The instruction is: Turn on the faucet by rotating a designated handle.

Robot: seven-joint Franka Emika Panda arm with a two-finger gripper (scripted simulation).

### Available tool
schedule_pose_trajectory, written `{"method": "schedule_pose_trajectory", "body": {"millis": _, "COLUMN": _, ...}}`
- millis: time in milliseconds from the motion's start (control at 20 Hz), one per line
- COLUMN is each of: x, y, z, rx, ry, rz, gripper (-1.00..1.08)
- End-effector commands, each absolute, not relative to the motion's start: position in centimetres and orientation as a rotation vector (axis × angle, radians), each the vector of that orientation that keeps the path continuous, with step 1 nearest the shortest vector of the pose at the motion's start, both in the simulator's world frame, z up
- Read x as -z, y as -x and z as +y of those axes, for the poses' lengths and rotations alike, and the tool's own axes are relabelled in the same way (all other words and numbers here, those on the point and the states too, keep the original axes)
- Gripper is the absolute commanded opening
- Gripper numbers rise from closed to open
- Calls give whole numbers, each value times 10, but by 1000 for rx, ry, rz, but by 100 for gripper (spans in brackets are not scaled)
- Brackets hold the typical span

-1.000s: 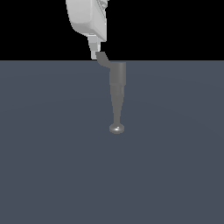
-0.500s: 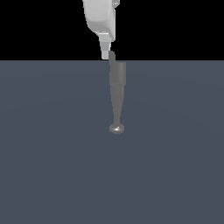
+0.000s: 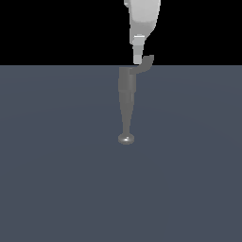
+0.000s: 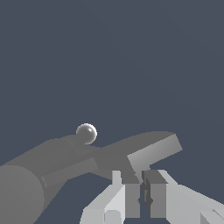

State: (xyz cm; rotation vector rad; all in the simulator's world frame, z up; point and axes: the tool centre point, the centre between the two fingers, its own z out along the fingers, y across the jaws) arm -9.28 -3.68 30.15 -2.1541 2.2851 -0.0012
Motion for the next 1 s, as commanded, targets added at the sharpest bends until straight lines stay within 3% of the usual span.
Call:
{"method": "schedule_pose_trajectory", "body": {"millis": 0, "x": -301, "y": 93, "z": -37, "rx": 1, "ry": 2154, "rz": 2286, "gripper": -100}}
{"method": "schedule_pose_trajectory", "body": {"millis": 950, "x": -301, "y": 50, "z": -101, "rx": 1, "ry": 2126, "rz": 2313, "gripper": -100}}
